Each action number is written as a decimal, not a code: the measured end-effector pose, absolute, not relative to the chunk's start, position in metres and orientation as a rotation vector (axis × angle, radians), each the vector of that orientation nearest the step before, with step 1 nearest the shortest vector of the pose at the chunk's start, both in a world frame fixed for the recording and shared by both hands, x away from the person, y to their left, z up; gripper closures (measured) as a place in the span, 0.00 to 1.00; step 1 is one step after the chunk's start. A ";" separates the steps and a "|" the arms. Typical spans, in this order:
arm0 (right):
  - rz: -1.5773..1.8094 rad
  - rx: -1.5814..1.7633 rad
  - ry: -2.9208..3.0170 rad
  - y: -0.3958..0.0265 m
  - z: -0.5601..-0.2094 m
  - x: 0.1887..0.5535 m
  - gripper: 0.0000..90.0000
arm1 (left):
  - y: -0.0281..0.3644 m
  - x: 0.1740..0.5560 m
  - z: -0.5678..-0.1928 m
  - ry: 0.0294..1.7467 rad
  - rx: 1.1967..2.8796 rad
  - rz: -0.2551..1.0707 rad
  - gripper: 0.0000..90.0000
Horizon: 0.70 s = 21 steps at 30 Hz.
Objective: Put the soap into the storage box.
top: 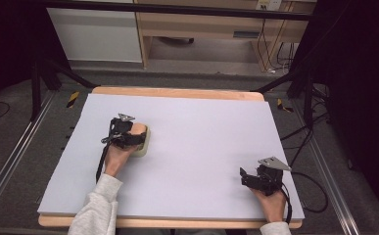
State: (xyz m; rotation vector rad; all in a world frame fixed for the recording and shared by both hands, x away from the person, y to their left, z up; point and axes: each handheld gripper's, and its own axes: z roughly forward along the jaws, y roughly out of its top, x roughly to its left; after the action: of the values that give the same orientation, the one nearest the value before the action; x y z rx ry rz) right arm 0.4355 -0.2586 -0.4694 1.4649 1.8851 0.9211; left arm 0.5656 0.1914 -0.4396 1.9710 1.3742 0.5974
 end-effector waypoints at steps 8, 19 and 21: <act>0.920 1.464 1.885 -0.258 -0.470 0.436 0.12 | 0.191 0.567 -0.443 1.388 1.977 0.601 0.35; 0.921 1.464 1.886 -0.259 -0.469 0.435 0.12 | 0.190 0.570 -0.449 1.401 1.985 0.598 0.35; 0.920 1.465 1.886 -0.259 -0.469 0.436 0.12 | 0.190 0.570 -0.450 1.403 1.983 0.595 0.35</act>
State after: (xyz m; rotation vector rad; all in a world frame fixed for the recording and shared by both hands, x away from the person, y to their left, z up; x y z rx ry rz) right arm 0.4356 -0.2586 -0.4694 1.4646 1.8864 0.9203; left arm 0.5696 0.1900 -0.4496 1.9828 1.4032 0.5953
